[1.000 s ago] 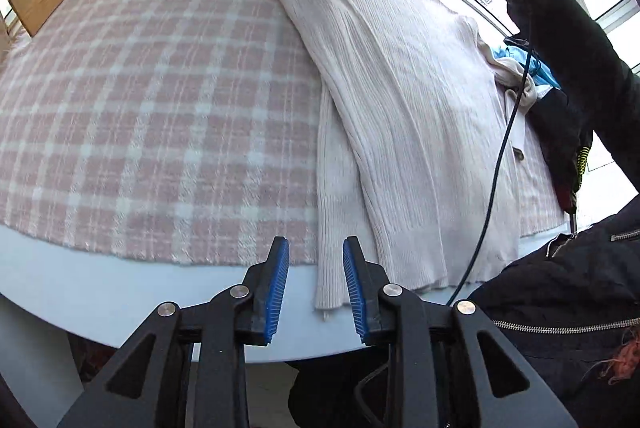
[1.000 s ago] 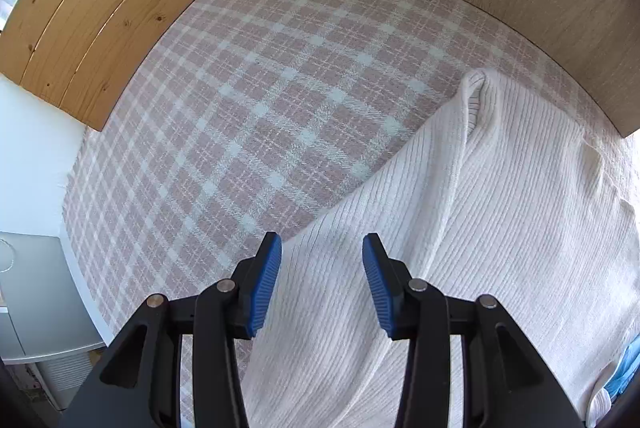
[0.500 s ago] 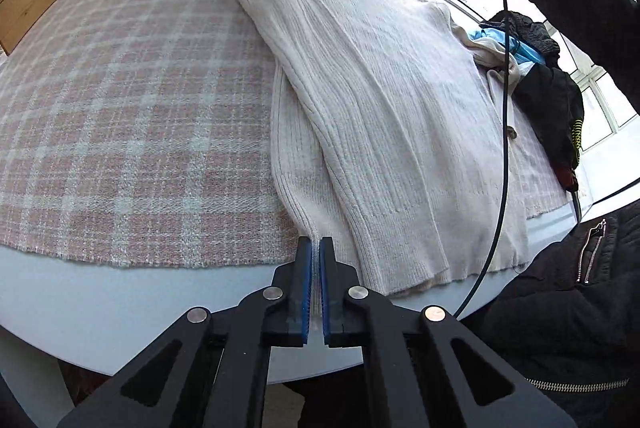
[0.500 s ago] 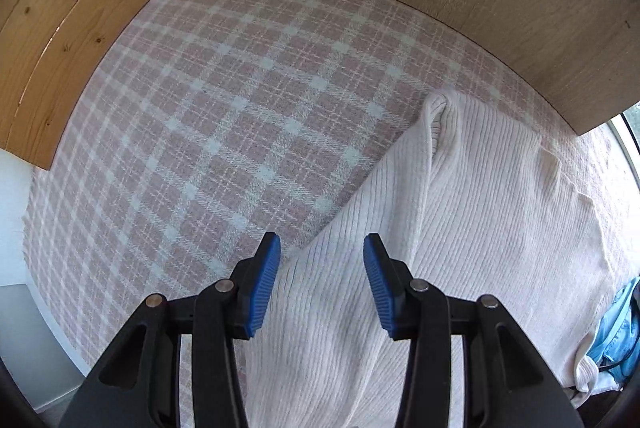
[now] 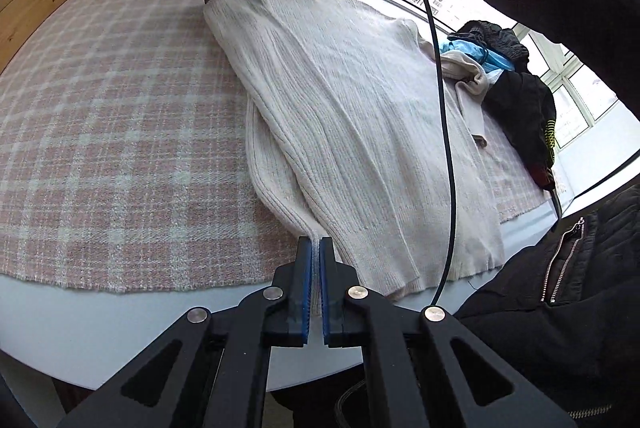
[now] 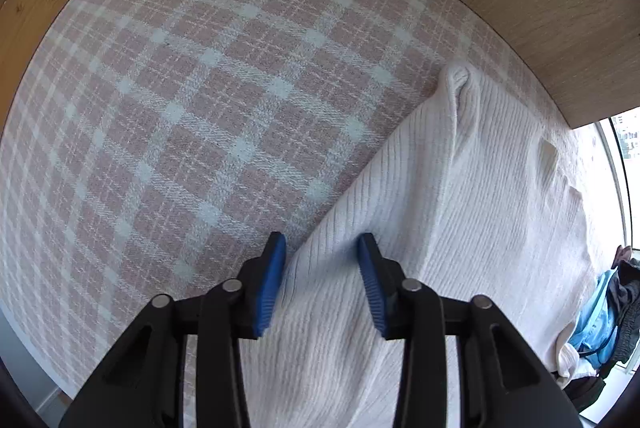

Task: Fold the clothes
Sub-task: 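Grasp the other sleeve with the right tool and fold it over the body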

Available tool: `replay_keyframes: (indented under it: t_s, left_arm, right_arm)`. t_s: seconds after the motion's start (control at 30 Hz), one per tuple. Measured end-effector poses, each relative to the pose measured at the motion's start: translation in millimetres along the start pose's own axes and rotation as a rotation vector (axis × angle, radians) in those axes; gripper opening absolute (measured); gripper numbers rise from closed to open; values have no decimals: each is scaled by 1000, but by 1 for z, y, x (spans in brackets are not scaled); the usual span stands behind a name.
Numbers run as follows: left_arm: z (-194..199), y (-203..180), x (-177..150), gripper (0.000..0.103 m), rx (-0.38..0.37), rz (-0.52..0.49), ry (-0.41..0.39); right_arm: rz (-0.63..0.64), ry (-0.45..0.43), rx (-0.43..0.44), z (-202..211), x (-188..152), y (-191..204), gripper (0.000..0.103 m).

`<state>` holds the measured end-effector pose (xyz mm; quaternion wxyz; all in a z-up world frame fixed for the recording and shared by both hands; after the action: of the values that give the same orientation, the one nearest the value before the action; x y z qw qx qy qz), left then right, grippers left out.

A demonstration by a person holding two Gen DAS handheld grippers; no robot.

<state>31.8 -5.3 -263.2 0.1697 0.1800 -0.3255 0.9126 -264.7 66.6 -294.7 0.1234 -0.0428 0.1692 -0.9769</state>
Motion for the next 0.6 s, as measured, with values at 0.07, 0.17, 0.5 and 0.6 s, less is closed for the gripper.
replay_keyframes:
  t_s: [0.07, 0.17, 0.5, 0.6]
  left_arm:
    - [5, 1, 0, 3, -2, 2, -6]
    - [8, -3, 1, 3, -6, -4, -12]
    - [0, -51, 10, 3, 12, -110, 33]
    - [-13, -68, 12, 3, -11, -151, 69]
  right_arm:
    - [-23, -2, 45, 2, -2, -8, 9]
    - [-85, 9, 152, 5, -5, -24, 8]
    - [-268, -35, 356, 9, -47, -117, 8]
    - [-316, -34, 381, -6, -64, -143, 8]
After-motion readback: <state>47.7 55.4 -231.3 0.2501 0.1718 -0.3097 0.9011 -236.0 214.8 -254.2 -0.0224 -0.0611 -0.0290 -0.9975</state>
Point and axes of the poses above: each gripper's, at about its wrist camera, not at the fingertips, and z roughly against the way its jaws point, y to its left, x to its top, the point moved 8 cm from there along -z, roughly the way its jaws point, and after that the axes turned 11 degrees about -x, right-handed, at the moved point
